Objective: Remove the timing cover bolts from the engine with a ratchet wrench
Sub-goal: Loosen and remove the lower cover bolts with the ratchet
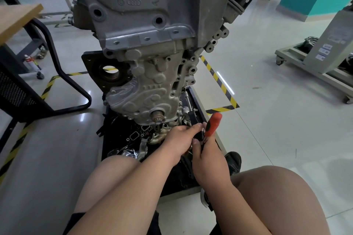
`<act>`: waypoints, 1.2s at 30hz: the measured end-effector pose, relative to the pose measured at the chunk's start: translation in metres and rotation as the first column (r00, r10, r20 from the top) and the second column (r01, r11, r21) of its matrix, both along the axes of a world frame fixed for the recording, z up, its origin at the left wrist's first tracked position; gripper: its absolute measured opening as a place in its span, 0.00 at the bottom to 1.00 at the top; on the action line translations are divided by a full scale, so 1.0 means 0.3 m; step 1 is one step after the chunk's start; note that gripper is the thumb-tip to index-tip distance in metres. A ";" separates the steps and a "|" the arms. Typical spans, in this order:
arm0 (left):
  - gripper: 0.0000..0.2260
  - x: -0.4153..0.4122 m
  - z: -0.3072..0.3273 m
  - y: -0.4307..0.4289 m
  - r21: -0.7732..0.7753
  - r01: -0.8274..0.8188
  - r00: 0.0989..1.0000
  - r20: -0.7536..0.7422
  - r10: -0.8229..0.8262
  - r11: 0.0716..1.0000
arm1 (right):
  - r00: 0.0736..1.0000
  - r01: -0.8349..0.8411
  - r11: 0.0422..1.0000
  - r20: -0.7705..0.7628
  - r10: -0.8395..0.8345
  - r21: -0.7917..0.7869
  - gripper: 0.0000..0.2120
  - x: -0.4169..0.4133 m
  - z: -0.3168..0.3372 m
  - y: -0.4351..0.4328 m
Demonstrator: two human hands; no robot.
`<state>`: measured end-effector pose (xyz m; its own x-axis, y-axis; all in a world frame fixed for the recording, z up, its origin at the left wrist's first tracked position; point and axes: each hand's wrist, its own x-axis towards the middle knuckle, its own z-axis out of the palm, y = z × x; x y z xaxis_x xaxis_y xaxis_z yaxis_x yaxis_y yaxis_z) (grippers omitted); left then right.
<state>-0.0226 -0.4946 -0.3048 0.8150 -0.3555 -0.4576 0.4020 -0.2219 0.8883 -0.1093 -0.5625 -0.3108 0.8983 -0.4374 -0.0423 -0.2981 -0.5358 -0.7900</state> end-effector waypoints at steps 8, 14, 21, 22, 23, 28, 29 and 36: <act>0.15 0.006 -0.011 0.007 -0.007 0.010 0.999 -0.042 -0.011 1.000 | 0.976 0.203 0.756 -0.068 -0.206 0.623 0.17 0.028 -0.015 -0.001; 0.12 0.002 -0.025 -0.001 -0.048 0.009 0.997 -0.074 -0.013 0.999 | 0.956 0.260 0.375 -0.183 -0.228 0.890 0.20 0.045 -0.003 -0.006; 0.15 -0.001 -0.024 0.006 -0.013 -0.007 0.999 -0.034 0.006 1.000 | 0.963 0.229 -0.230 -0.255 -0.087 0.946 0.20 0.041 0.034 -0.015; 0.15 0.002 -0.024 0.007 0.005 -0.009 1.000 -0.020 0.009 1.000 | 0.962 0.228 -0.274 -0.259 -0.082 0.934 0.21 0.039 0.040 -0.018; 0.16 0.005 -0.022 0.006 0.025 -0.009 1.000 -0.001 0.009 1.000 | 0.961 0.229 -0.312 -0.266 -0.080 0.922 0.21 0.038 0.045 -0.021; 0.16 0.019 -0.022 0.006 0.060 0.012 0.999 0.033 -0.014 0.998 | 0.952 0.253 -0.375 -0.299 -0.067 0.892 0.19 0.036 0.056 -0.030; 0.16 0.018 -0.025 0.006 0.055 0.005 0.999 0.034 -0.007 0.998 | 0.950 0.258 -0.370 -0.303 -0.070 0.893 0.20 0.037 0.057 -0.030; 0.16 0.014 -0.035 -0.007 -0.080 -0.059 0.996 -0.076 0.052 0.995 | 0.941 0.225 -0.325 -0.291 -0.173 0.919 0.19 0.038 0.068 -0.019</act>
